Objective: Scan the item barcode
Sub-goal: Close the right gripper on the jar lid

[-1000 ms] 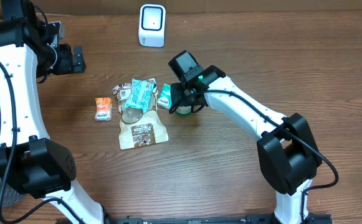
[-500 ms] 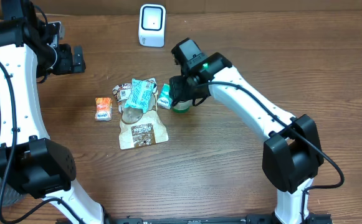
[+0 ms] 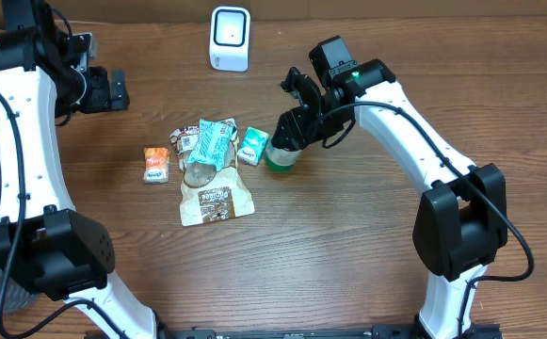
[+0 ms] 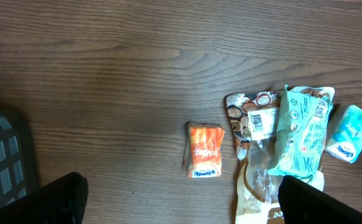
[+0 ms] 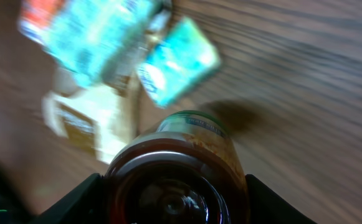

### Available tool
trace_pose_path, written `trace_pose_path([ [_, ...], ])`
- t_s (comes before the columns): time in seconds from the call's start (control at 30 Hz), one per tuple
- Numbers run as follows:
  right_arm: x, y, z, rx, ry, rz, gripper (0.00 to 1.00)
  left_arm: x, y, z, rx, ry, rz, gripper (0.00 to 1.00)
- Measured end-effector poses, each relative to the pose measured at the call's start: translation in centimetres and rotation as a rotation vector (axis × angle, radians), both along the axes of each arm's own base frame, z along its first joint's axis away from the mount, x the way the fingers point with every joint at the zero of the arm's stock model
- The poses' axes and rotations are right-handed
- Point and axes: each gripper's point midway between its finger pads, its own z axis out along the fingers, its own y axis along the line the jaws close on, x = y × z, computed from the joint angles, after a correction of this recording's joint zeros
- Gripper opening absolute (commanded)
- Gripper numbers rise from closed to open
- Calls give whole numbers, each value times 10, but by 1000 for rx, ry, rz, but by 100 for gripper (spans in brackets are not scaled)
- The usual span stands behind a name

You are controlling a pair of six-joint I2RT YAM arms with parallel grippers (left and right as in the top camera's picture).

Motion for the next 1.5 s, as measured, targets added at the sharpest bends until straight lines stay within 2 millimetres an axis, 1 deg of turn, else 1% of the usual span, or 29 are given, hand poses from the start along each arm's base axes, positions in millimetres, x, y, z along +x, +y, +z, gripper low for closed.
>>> trace_pose_path([
  [0.07,2,-6,-4,-50,-40,38,57,0,0,0,0,0,0,100],
  [0.27,3,-12,-10,-116,-114,154,61,0,0,0,0,0,0,100],
  [0.43,-5,-19,-24,-158,-118,226,64,0,0,0,0,0,0,100],
  [0.5,-6,-21,-26,-167,-124,248,66,0,0,0,0,0,0,100],
  [0.63,-5,-21,-27,-171,-138,270,70,0,0,0,0,0,0,100],
  [0.7,-4,-21,-26,-169,-139,262,71,0,0,0,0,0,0,100],
  [0.8,-3,-20,-26,-167,-134,244,76,0,0,0,0,0,0,100],
  [0.9,-3,-20,-26,-165,-127,225,78,0,0,0,0,0,0,100],
  [1.07,2,-18,-25,-152,-110,137,84,0,0,0,0,0,0,100],
  [1.13,4,-18,-25,-147,-84,63,86,0,0,0,0,0,0,100],
  [1.23,7,-19,-25,-145,-26,-95,86,0,0,0,0,0,0,100],
  [1.3,7,-20,-25,-139,25,-211,84,0,0,0,0,0,0,100],
  [1.37,8,-20,-25,-133,69,-314,78,0,0,0,0,0,0,100],
  [1.43,8,-21,-25,-128,96,-376,75,0,0,0,0,0,0,100],
  [1.47,8,-21,-25,-123,123,-435,75,0,0,0,0,0,0,100],
  [1.5,8,-21,-25,-121,138,-464,78,0,0,0,0,0,0,100],
])
